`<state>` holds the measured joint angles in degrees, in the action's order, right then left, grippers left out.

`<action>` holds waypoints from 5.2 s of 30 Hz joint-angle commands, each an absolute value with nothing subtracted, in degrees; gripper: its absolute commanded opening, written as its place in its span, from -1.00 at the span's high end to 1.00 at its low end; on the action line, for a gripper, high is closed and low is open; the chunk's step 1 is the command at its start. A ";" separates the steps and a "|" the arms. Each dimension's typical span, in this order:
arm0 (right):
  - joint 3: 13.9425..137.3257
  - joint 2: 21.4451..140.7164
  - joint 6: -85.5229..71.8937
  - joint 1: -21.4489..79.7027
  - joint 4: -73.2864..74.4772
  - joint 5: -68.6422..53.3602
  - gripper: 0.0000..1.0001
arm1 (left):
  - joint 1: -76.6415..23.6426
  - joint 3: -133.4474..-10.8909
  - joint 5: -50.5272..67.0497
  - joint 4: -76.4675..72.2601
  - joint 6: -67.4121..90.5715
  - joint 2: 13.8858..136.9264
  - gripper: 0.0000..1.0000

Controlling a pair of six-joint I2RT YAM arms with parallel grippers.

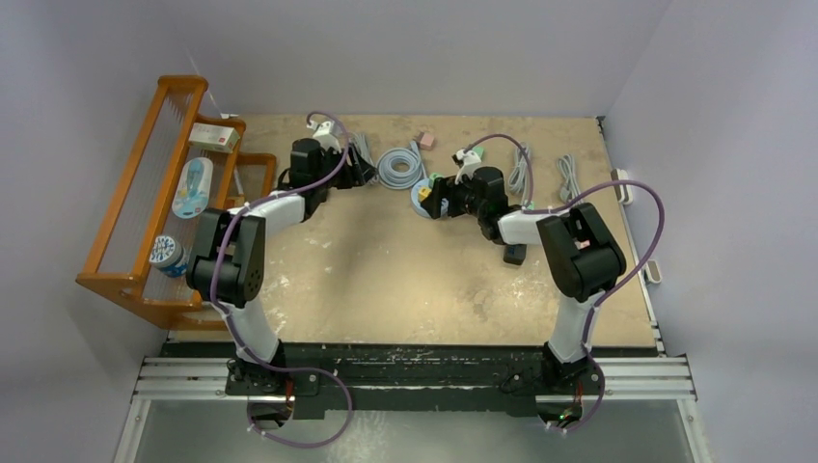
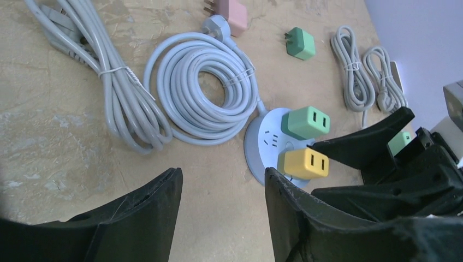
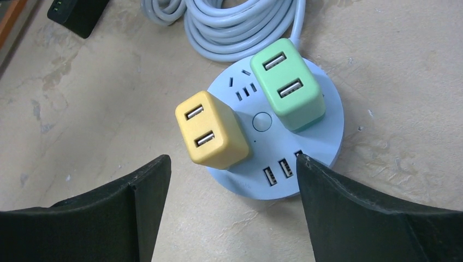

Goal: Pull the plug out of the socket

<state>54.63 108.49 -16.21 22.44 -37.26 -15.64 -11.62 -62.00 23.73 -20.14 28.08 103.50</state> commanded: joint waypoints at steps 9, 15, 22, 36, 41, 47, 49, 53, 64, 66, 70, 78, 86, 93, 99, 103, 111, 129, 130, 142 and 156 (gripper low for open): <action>61.46 110.36 -7.13 23.11 -37.97 -17.14 -0.66 | -11.16 -63.72 20.92 -25.56 34.01 106.98 -0.13; 65.11 113.62 -4.05 23.33 -35.06 -16.57 -0.57 | -11.16 -64.52 20.10 -24.59 34.02 108.35 -0.13; 67.94 116.83 -2.81 24.16 -32.75 -15.47 -0.40 | -11.12 -64.52 19.06 -24.08 33.65 108.83 -0.14; 71.58 116.62 -8.29 28.09 -33.51 -22.44 1.00 | -9.84 -53.62 12.64 -35.58 48.44 106.67 -0.17; 71.75 115.05 -11.71 31.96 -37.18 -25.85 1.00 | -9.40 -50.00 11.36 -34.64 53.39 105.72 -0.18; 72.42 115.18 -16.73 32.94 -42.20 -35.40 1.00 | -9.47 -39.66 13.10 -47.27 61.43 101.44 -0.18; 72.20 115.28 -18.15 33.08 -43.91 -37.83 1.00 | -9.54 -36.30 11.85 -51.39 63.44 99.81 -0.19; 72.60 116.26 -19.58 33.93 -45.41 -40.91 1.00 | -9.59 -34.45 11.65 -56.06 65.67 100.39 -0.20; 73.75 116.89 -19.54 36.26 -44.10 -43.26 1.00 | -9.62 -33.53 15.53 -58.66 69.54 101.41 -0.22; 73.91 116.91 -19.51 36.67 -44.07 -43.39 1.00 | -10.70 -33.49 13.19 -54.01 67.61 100.00 -0.22; 73.95 116.48 -19.58 36.94 -43.84 -43.53 1.00 | -12.38 -30.79 7.98 -47.24 66.49 98.73 -0.22; 73.35 116.60 -18.89 37.29 -43.74 -43.58 1.00 | -14.44 -24.63 3.33 -44.58 70.14 95.12 -0.22; 70.31 115.54 -19.15 39.07 -45.27 -42.65 1.00 | -16.40 -23.00 2.30 -45.67 72.09 92.82 -0.13; 65.39 107.83 -18.88 40.08 -46.45 -35.19 1.00 | -16.07 -28.34 -7.65 -32.59 69.24 91.83 1.00; 49.92 88.59 -24.24 34.41 -57.75 -37.98 1.00 | -14.16 -34.88 -18.02 -21.44 63.53 89.93 1.00; 43.48 86.03 -34.83 26.46 -58.87 -42.39 1.00 | -10.72 -36.04 -16.56 -22.23 60.48 89.96 1.00; 40.54 98.32 -40.71 20.20 -61.27 -45.24 1.00 | -10.37 -36.65 -15.87 -23.64 55.17 88.42 1.00; 58.65 103.40 -24.54 26.13 -29.28 -20.27 -0.83 | -10.28 -31.67 0.46 -38.38 49.75 86.93 1.00; 60.25 103.21 -23.02 27.50 -28.82 -18.87 -0.83 | -10.28 -31.57 0.93 -38.82 49.75 86.92 1.00; 82.60 120.13 -18.69 34.25 -27.27 -30.61 -0.73 | -10.28 -31.04 4.48 -42.18 50.45 87.71 1.00; 85.81 126.60 -18.27 36.64 -23.76 -38.03 -0.42 | -10.15 -29.73 3.88 -44.28 51.55 89.37 1.00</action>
